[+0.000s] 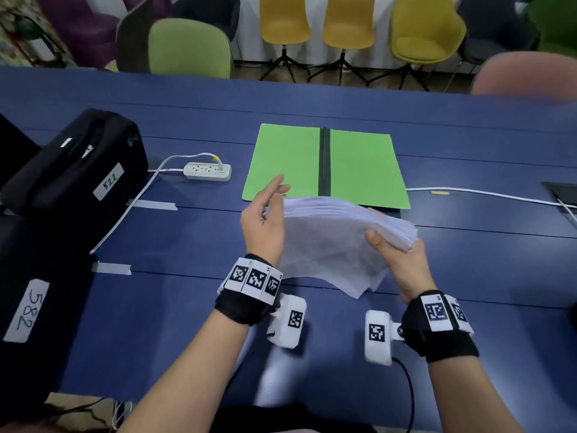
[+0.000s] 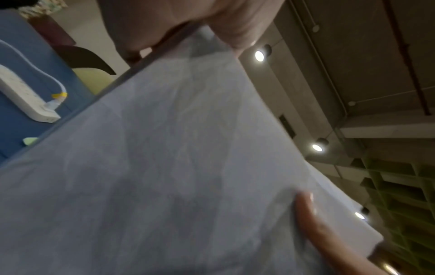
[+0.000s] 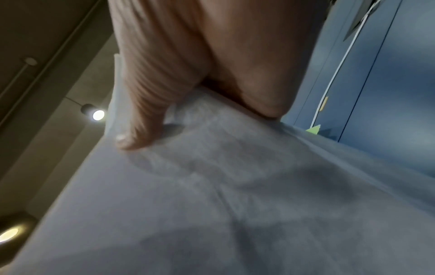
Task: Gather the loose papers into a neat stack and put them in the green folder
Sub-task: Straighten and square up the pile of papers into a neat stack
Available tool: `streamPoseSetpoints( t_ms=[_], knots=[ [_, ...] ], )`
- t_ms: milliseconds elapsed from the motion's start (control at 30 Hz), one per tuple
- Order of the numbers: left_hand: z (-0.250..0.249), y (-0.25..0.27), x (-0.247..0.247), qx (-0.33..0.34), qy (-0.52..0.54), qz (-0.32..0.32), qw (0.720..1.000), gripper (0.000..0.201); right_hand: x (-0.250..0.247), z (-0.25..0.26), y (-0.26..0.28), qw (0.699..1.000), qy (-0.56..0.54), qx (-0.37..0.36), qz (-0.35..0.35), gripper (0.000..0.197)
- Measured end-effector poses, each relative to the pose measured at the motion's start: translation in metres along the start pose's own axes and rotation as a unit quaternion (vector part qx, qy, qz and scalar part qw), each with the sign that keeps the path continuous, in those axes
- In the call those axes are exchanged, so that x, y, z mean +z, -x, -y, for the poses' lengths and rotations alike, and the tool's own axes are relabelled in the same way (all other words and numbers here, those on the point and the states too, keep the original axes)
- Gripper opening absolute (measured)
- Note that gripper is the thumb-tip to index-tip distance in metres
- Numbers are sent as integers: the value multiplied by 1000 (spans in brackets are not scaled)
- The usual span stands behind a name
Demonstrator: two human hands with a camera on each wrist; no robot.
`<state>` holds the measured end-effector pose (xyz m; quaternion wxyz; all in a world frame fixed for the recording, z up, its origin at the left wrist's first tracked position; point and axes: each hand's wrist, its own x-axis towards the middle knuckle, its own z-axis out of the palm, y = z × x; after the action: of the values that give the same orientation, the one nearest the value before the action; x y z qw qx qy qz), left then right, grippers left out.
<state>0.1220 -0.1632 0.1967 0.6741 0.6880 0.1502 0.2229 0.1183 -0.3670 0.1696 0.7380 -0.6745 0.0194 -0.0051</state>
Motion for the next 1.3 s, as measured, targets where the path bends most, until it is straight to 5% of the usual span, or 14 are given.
streamPoseSetpoints(
  t_ms=[67, 133, 233, 300, 333, 433, 533, 633, 767, 867, 967, 1100, 1167, 1300],
  knots=[
    [0, -4, -7, 22, -23, -5, 999, 42, -1, -3, -1, 999, 49, 11, 3, 22],
    [-11, -5, -14, 113, -117, 25, 986, 50, 2, -2, -5, 991, 137, -2, -7, 18],
    [-38, 2, -14, 277, -359, 153, 878, 70, 12, 8, -11, 975, 215, -45, -21, 9],
    [-51, -2, -12, 280, -462, 231, 809, 82, 21, 20, -13, 965, 249, -86, 7, 27],
    [-55, -7, -13, 251, -484, 260, 797, 75, 25, 29, -14, 957, 270, -105, 23, 27],
    [-64, -13, -16, 182, -495, 251, 812, 26, 32, 55, -14, 952, 275, -118, 63, 19],
    [-66, -5, -25, 209, -481, 228, 821, 16, 17, 68, -11, 962, 222, -24, 157, 17],
    [-57, -16, -50, 91, -378, 212, 896, 20, -12, 49, -6, 932, 281, 101, 206, 17],
    [-32, -39, -83, -1, -244, 207, 947, 21, -47, 7, 2, 952, 239, 150, 118, 19],
    [-18, -41, -91, -46, -138, 211, 967, 10, -54, -19, 7, 984, 53, 169, 37, 41],
    [-3, -36, -86, -110, -48, 157, 980, 17, -42, -28, 10, 980, -103, 168, 14, 46],
    [3, -24, -67, -153, 35, 91, 983, 8, -21, -25, 5, 990, -47, 136, 8, 73],
    [-1, -21, -58, -127, 43, 91, 987, 11, -16, -15, -2, 995, -27, 87, -30, 66],
    [4, -22, -53, -95, 114, 78, 986, 14, -15, -1, -12, 997, -15, 23, -78, 18]
  ],
)
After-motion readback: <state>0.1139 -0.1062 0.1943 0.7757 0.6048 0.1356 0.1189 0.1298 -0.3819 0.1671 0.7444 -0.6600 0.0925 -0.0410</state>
